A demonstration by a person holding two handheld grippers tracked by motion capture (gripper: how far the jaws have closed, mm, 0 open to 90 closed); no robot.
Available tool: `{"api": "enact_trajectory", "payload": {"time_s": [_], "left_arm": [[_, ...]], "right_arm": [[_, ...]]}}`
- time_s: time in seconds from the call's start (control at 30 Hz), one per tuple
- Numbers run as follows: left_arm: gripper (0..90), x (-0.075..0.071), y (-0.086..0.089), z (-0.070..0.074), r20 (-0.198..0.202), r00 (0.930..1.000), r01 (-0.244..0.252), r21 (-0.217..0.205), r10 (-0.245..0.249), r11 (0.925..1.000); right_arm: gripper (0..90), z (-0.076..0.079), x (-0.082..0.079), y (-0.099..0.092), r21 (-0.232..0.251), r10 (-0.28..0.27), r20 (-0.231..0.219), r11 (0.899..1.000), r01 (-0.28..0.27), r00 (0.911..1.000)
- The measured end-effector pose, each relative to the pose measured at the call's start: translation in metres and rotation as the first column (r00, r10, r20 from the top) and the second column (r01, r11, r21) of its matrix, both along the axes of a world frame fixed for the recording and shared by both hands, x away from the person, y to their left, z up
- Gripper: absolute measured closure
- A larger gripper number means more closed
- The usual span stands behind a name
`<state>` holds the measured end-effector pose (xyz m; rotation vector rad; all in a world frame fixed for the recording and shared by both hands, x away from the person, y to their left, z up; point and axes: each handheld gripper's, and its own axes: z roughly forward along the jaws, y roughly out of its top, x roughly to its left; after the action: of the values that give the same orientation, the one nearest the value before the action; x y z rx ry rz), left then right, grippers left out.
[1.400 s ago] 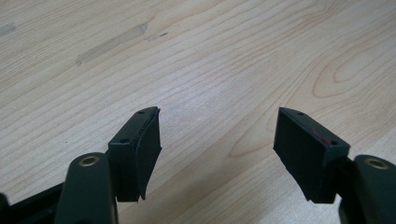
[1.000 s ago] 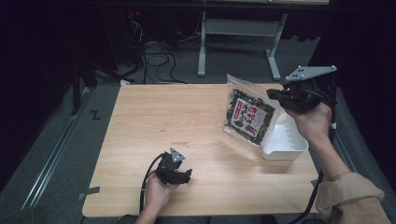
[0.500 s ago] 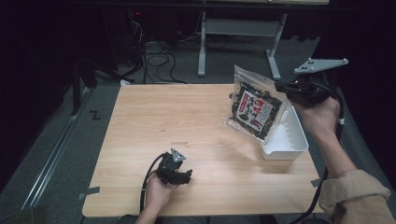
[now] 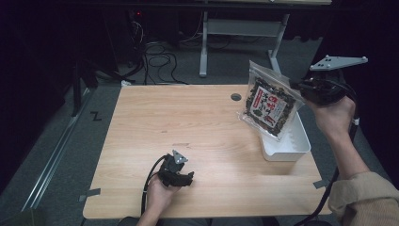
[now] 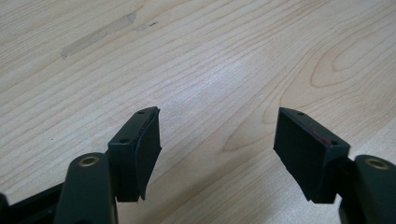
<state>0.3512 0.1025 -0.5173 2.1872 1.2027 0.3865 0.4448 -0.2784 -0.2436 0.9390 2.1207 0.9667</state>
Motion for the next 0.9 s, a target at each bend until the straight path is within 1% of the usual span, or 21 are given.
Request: {"api": "enact_trajectory", "payload": {"time_s": [0.13, 0.17, 0.47, 0.53, 0.6, 0.7, 0.9], "left_arm": [[31.9, 0.0, -0.001, 0.0, -0.002, 1.0, 0.001, 0.0, -0.001, 1.0], [31.9, 0.0, -0.001, 0.0, -0.001, 1.0, 0.0, 0.0, 0.0, 1.0], [31.9, 0.0, -0.001, -0.001, -0.004, 1.0, 0.0, 0.0, 0.0, 1.0], [31.9, -0.001, -0.001, -0.001, -0.003, 1.0, -0.001, 0.0, 0.001, 1.0], [31.9, 0.0, -0.001, -0.001, -0.004, 1.0, -0.002, -0.002, 0.002, 1.0], [31.9, 0.0, -0.001, -0.002, -0.006, 1.0, -0.001, 0.0, 0.001, 1.0], [31.9, 0.0, -0.001, -0.001, -0.005, 1.0, -0.001, 0.002, 0.001, 1.0]], "right_arm": [[90.0, -0.003, 0.001, -0.01, 0.0, -0.022, -0.007, 1.0, 0.022, 0.9997], [90.0, -0.003, 0.001, -0.012, 0.008, -0.026, -0.002, 1.0, 0.026, 0.9997], [90.0, -0.002, -0.002, -0.033, 0.02, -0.06, 0.003, 0.998, 0.06, 0.9982], [90.0, -0.003, -0.003, -0.037, 0.027, -0.068, 0.008, 0.997, 0.067, 0.9977], [90.0, -0.003, -0.004, -0.04, 0.026, -0.08, -0.001, 0.996, 0.08, 0.9968], [90.0, -0.003, -0.004, -0.046, 0.021, -0.09, 0.002, 0.996, 0.09, 0.9959], [90.0, -0.006, -0.005, -0.056, 0.034, -0.112, 0.005, 0.993, 0.112, 0.9937]]}}
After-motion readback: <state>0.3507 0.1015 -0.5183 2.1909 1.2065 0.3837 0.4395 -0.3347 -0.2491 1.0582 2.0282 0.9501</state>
